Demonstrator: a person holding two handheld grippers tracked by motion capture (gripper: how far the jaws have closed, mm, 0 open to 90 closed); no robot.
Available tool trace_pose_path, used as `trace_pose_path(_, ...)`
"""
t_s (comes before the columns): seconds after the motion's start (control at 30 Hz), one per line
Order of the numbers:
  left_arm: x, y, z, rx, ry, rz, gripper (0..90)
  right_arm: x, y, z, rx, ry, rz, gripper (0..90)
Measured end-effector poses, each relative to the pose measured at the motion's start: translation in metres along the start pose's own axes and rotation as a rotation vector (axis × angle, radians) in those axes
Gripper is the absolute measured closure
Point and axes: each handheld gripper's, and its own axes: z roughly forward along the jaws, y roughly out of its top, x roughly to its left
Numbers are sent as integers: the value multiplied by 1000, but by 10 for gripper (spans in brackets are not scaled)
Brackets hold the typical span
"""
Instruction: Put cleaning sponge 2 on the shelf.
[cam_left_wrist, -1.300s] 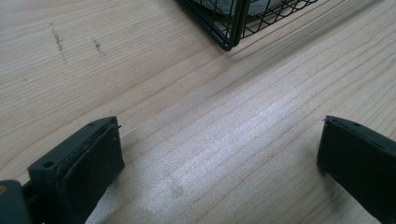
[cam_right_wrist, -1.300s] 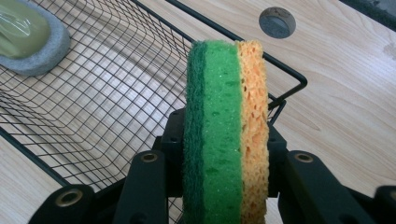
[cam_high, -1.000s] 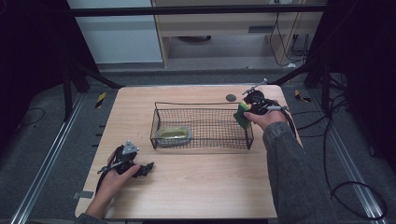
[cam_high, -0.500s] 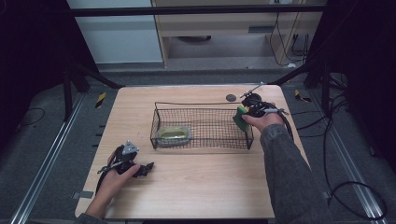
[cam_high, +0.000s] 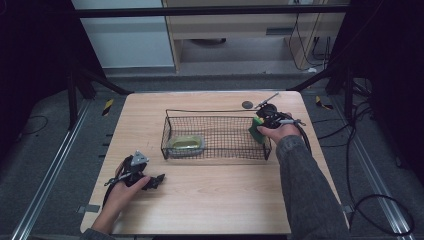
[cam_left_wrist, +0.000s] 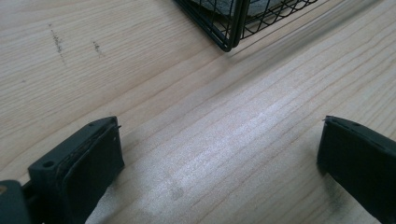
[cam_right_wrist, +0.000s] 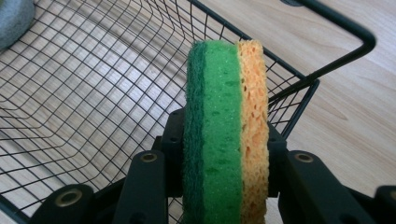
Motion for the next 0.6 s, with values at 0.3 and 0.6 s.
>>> trace_pose_path(0.3,0,0,0,-1,0,0,0,4,0,7,17,-6,-14,640)
trace_pose_path(0.6,0,0,0,-1,-1,0,0,7,0,13,29,-5,-26,637)
